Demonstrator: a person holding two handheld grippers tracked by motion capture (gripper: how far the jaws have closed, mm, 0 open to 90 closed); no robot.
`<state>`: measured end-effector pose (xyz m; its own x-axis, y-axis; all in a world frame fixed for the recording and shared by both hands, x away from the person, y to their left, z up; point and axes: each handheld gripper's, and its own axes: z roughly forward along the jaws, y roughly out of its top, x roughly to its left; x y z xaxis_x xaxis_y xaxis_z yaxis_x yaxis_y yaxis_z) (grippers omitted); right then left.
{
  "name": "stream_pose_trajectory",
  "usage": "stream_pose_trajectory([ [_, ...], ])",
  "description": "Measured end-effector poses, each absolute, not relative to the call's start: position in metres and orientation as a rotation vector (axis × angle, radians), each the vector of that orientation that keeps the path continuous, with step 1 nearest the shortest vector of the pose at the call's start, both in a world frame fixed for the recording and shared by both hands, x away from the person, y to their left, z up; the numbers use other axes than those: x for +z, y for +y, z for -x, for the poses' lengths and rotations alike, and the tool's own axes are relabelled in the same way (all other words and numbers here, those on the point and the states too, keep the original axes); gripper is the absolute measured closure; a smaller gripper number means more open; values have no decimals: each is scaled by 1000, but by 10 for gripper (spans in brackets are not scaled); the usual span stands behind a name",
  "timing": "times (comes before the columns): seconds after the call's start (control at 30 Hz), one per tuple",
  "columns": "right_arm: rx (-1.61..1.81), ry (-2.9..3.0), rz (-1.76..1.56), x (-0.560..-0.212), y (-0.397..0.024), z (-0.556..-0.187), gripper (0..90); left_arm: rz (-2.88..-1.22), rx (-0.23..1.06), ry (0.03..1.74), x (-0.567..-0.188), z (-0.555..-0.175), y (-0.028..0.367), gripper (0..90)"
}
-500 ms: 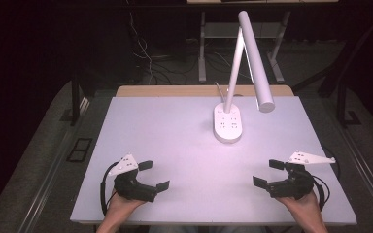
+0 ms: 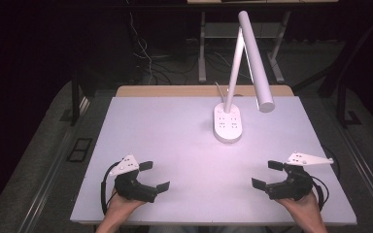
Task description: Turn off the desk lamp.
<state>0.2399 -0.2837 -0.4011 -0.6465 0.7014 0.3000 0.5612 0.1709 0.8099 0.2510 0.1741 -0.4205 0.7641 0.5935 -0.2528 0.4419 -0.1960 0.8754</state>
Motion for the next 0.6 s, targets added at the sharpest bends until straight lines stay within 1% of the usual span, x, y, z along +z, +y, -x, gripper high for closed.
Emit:
stream_pose_trajectory([
  [0.17, 1469, 2322, -1225, -403, -282, -241, 2, -1824, 154, 789, -420, -251, 174, 0],
  [0.6, 1425, 2366, -1243, -402, -282, -241, 2, -1825, 172, 792, -420, -250, 176, 0],
])
